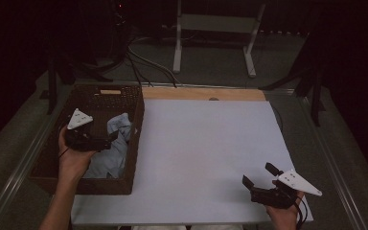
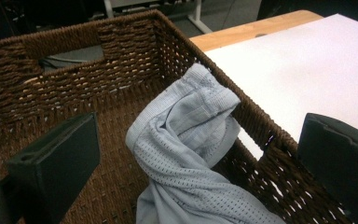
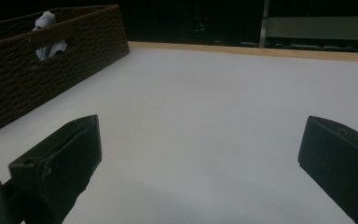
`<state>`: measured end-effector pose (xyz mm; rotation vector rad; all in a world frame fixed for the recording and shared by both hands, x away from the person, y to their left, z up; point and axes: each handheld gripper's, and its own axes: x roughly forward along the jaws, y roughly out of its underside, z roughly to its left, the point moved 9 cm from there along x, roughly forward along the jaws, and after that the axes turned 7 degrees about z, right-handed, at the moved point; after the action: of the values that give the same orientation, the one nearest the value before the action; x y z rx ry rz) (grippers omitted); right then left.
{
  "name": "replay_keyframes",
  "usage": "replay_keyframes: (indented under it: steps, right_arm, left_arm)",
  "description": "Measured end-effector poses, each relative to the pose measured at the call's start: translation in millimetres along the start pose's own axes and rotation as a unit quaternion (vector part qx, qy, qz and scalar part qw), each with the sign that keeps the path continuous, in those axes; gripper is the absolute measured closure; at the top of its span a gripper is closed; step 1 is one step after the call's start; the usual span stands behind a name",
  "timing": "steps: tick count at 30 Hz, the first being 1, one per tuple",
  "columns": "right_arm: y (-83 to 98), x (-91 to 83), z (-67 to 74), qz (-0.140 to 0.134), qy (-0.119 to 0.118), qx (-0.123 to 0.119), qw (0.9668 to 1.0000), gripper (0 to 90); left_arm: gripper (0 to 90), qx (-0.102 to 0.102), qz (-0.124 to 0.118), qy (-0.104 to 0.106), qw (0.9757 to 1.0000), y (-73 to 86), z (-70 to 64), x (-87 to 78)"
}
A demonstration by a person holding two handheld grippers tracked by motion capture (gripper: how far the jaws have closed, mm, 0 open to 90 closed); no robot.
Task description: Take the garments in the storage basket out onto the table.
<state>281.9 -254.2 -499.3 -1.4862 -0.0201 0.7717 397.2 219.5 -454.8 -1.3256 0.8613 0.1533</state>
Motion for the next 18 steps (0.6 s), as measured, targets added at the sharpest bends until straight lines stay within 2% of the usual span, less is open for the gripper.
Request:
replay_keyframes:
  steps: [8, 18]
  right_arm:
    - [0.0, 0.2, -0.1, 0.0, 0.0, 0.0, 1.0, 0.0]
    - [0.0, 0.2, -0.3, 0.0, 0.001, 0.0, 1.0, 0.0]
  left_arm:
    - [1.1, -0.012, 0.014, 0.004, 0.9998, 1.9, 3.6, 5.7]
    - [1.1, 0.002, 0.044, 0.001, 0.999, 5.9, 4.6, 15.9]
